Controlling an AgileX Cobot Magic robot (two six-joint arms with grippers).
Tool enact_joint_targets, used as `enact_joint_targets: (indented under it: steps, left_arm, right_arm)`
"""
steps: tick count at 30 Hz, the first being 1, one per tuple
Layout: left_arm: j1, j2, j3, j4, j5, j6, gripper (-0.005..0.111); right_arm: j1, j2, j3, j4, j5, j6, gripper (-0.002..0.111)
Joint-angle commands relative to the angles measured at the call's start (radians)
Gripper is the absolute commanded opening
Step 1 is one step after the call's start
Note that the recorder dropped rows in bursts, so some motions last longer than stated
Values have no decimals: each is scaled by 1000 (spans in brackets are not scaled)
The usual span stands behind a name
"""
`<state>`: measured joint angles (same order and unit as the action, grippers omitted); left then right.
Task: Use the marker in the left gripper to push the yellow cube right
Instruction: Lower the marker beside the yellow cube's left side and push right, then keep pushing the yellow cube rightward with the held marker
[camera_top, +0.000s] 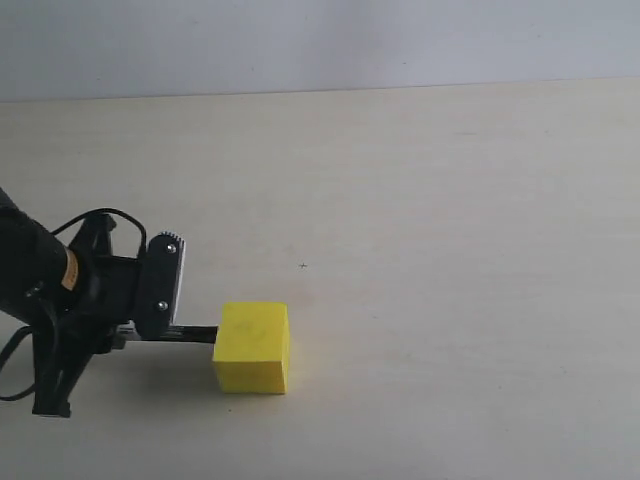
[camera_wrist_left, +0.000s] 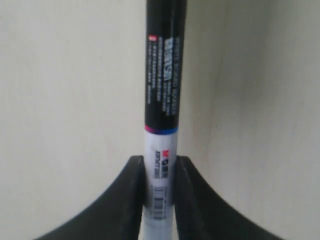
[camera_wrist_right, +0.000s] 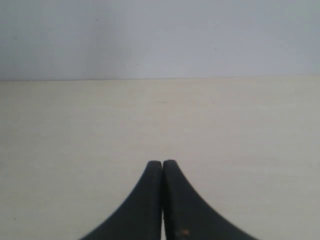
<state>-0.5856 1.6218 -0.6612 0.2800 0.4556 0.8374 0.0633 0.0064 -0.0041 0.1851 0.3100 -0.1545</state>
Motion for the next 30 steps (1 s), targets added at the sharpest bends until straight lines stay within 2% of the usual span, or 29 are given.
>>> enact_joint_targets:
  steps: [1, 8, 12, 15, 19, 30]
  left_arm:
    - [-79, 7, -5, -24, -42, -7, 0]
    - [-34, 7, -5, 6, 69, -11, 0]
    - [-32, 7, -5, -8, 43, -11, 0]
    - [-51, 7, -5, -63, -5, -11, 0]
    - [-113, 7, -5, -81, -14, -9, 0]
    - [-120, 7, -5, -55, 69, -12, 0]
  right_arm:
    - [-5, -6, 4, 0, -8, -9, 0]
    - [-5, -6, 4, 0, -8, -9, 0]
    - [-5, -6, 4, 0, -5, -9, 0]
    - [-5, -6, 4, 0, -5, -9, 0]
    - [-5, -6, 4, 0, -5, -9, 0]
    - [-5, -6, 4, 0, -5, -9, 0]
